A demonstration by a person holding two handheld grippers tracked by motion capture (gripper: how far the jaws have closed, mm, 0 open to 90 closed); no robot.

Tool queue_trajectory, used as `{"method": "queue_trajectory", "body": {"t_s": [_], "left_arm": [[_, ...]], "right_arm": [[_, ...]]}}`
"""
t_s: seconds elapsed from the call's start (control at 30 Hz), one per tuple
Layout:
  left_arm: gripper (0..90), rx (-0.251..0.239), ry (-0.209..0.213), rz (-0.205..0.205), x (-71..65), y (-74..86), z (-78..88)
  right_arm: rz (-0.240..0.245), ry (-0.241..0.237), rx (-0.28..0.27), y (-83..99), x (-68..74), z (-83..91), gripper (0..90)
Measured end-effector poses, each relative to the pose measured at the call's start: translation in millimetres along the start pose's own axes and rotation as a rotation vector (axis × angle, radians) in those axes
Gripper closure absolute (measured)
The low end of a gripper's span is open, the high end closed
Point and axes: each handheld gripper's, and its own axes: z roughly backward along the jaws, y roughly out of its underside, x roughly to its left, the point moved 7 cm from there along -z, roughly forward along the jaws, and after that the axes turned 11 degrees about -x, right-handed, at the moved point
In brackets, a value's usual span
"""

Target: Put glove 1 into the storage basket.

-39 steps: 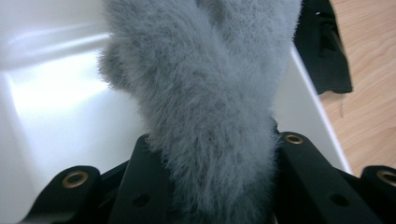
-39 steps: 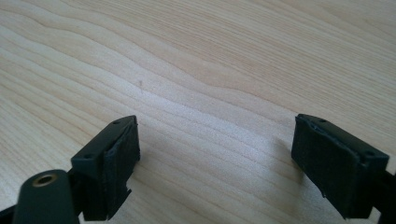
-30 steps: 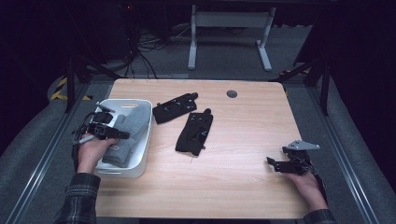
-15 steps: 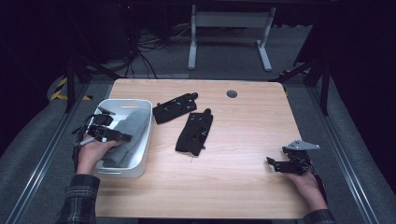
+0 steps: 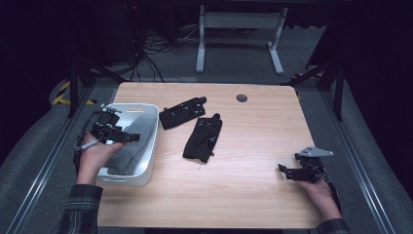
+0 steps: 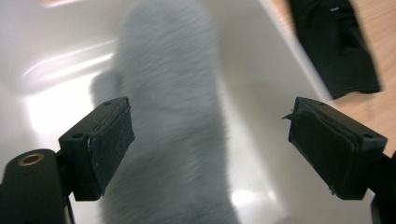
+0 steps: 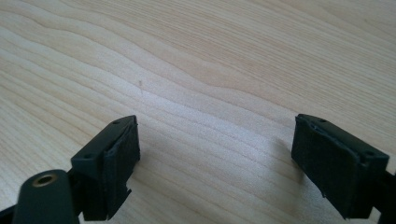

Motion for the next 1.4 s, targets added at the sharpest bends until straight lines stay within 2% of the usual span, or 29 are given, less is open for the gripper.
{"method": "queue_trajectory", "body": {"t_s": [0.2,0.37,0.43,0.53,0.63,0.77,0.8,0.83,0.93,1.0,1.07,1.13,1.23,1.4], "left_arm": [[14.6,-0.034,0.055,-0.064,-32.0,-10.8,-2.7],[14.8,-0.063,0.112,-0.099,-61.1,-15.5,-7.6],[14.8,-0.062,0.125,-0.116,-70.1,-15.2,-10.2],[14.9,-0.061,0.165,-0.148,-92.2,-12.1,-20.2],[15.0,-0.060,0.186,-0.180,-110.3,-7.6,-28.8],[15.0,-0.068,0.212,-0.208,-128.9,-0.9,-38.7],[15.3,-0.068,0.212,-0.208,-128.9,-0.9,-38.7],[15.3,-0.072,0.225,-0.220,-135.8,4.7,-44.7],[15.3,-0.059,0.232,-0.230,-144.4,16.7,-55.6],[15.4,-0.058,0.197,-0.267,-149.1,21.9,-58.2],[15.3,-0.071,0.209,-0.269,-157.1,26.0,-58.7],[15.3,-0.060,0.212,-0.290,-164.8,33.0,-61.5],[15.3,-0.049,0.233,-0.287,-169.6,43.4,-68.6],[15.3,-0.034,0.235,-0.302,-172.8,60.4,-80.3]], "right_arm": [[0.000,0.000,0.000,0.0,0.0,0.0,15.9],[-0.001,0.000,0.000,0.0,0.0,0.0,15.9],[0.000,0.001,0.000,0.0,0.0,0.0,15.9],[0.000,0.001,0.000,0.0,0.0,0.0,15.9],[0.000,0.001,0.000,0.0,0.0,0.0,15.9],[-0.001,0.001,0.000,0.0,0.1,0.0,15.9],[-0.001,0.002,-0.001,0.0,0.1,0.0,15.9],[-0.001,0.001,0.000,0.0,0.1,0.0,15.9],[-0.001,0.001,0.000,0.0,0.1,0.1,15.9],[-0.001,0.001,0.000,0.0,0.1,0.1,15.9],[-0.001,0.002,0.000,0.0,0.1,0.1,15.9],[-0.001,0.002,0.000,0.0,0.1,0.1,15.9],[-0.001,0.002,0.000,0.0,0.1,0.1,16.0],[0.003,0.001,0.001,0.0,0.4,0.0,15.7]]}}
